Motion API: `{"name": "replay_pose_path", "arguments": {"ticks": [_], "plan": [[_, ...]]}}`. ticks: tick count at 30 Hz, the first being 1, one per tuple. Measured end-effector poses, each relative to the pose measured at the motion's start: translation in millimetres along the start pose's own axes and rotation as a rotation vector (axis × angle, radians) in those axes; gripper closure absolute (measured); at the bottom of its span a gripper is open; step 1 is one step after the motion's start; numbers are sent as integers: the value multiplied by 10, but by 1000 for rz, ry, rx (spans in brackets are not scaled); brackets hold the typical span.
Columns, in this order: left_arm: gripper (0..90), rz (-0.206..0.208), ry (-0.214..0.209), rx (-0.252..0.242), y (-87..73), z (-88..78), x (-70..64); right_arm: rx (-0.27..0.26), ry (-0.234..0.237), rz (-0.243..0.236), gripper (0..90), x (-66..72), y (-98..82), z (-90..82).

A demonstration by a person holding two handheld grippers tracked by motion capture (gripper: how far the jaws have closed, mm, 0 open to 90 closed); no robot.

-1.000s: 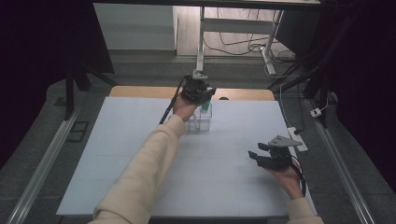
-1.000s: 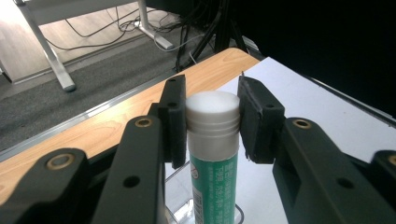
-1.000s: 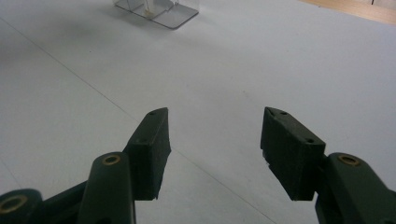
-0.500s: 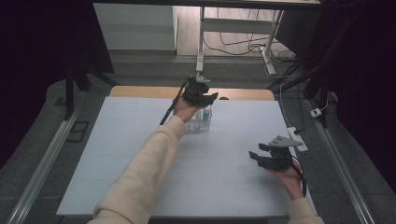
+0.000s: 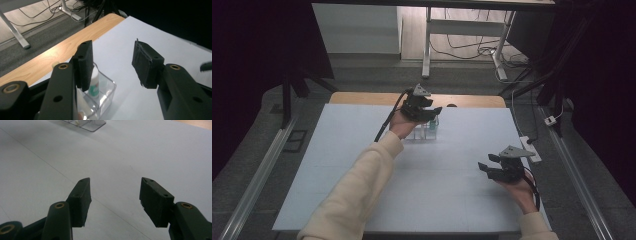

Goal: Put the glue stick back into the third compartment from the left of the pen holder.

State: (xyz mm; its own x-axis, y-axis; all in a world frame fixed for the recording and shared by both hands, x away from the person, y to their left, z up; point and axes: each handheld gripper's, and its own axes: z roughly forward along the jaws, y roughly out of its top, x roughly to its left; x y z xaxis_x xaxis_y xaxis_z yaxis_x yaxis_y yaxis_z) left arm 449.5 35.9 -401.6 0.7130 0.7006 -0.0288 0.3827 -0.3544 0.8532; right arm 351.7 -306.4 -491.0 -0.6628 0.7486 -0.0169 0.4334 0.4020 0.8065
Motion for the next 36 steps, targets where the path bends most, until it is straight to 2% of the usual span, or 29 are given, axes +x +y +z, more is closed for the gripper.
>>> {"name": "replay_pose_path", "arguments": {"ticks": [6,10,23,29,36], "plan": [[511,0,-10,0,-168,-148,-25,6,0,-3,419,14,-3,17],[503,22,8,19,-324,-238,-50,10,1,-3,419,21,-3,22],[487,-20,12,16,-768,-533,3,20,-10,-11,419,19,-9,33],[479,-42,20,11,-898,-656,16,25,-2,-9,418,28,-7,39],[468,-44,32,4,-1024,-803,13,27,1,-9,418,25,-10,43]]}}
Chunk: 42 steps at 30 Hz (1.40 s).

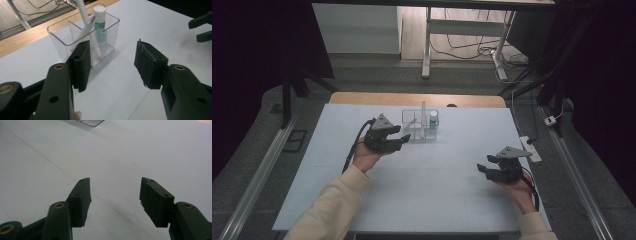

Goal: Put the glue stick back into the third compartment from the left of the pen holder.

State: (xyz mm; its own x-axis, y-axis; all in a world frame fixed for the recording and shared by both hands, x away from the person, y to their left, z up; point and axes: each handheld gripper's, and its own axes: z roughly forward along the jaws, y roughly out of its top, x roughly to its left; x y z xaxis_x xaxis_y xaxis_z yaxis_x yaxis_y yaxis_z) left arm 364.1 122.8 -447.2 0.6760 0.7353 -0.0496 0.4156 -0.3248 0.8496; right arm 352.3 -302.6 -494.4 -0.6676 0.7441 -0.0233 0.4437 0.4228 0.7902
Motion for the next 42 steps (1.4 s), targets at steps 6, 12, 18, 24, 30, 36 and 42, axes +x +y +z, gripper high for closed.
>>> {"name": "replay_pose_path", "arguments": {"ticks": [6,12,18,24,30,36,42], "plan": [[454,-17,13,7,-162,-94,17,4,0,-3,418,9,-1,10],[438,-17,28,30,-314,-164,37,13,2,-7,417,15,-3,19],[426,-30,39,46,-513,-258,19,17,-1,-7,418,18,-6,27],[414,-31,43,72,-676,-353,1,17,1,-8,417,20,-7,27],[395,-39,52,100,-840,-455,-8,4,2,-10,417,19,-8,9],[388,-31,68,133,-1010,-549,-36,-7,-2,-10,416,16,-11,-4],[383,-45,70,137,-1061,-595,4,-14,2,-14,415,23,-9,-19]]}}
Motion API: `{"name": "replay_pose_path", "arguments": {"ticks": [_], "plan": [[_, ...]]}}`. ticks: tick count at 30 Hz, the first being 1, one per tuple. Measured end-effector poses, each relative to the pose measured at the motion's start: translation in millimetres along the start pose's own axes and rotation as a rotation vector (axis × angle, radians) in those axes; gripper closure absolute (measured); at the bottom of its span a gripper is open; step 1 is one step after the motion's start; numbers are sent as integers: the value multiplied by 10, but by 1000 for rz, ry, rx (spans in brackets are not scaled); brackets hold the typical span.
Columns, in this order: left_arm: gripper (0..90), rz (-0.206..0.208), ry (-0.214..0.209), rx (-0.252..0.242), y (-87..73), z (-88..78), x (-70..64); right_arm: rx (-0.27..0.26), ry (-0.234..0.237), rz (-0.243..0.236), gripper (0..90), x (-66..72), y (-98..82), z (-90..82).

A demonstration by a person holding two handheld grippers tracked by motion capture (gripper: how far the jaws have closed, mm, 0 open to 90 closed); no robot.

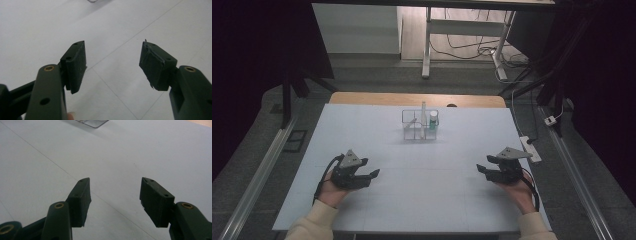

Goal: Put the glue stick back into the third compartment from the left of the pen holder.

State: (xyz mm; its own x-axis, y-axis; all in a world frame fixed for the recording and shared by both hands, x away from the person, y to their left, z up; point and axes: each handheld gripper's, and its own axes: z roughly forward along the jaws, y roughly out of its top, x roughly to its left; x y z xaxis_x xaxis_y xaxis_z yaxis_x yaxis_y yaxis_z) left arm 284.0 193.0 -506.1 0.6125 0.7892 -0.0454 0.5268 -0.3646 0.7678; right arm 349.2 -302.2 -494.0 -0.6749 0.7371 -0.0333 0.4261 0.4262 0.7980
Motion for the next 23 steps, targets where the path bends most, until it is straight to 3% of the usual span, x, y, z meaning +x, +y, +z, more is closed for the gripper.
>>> {"name": "replay_pose_path", "arguments": {"ticks": [23], "plan": [[362,-22,-10,12,-25,-11,58,-3,3,1,406,-17,-20,-20]]}}
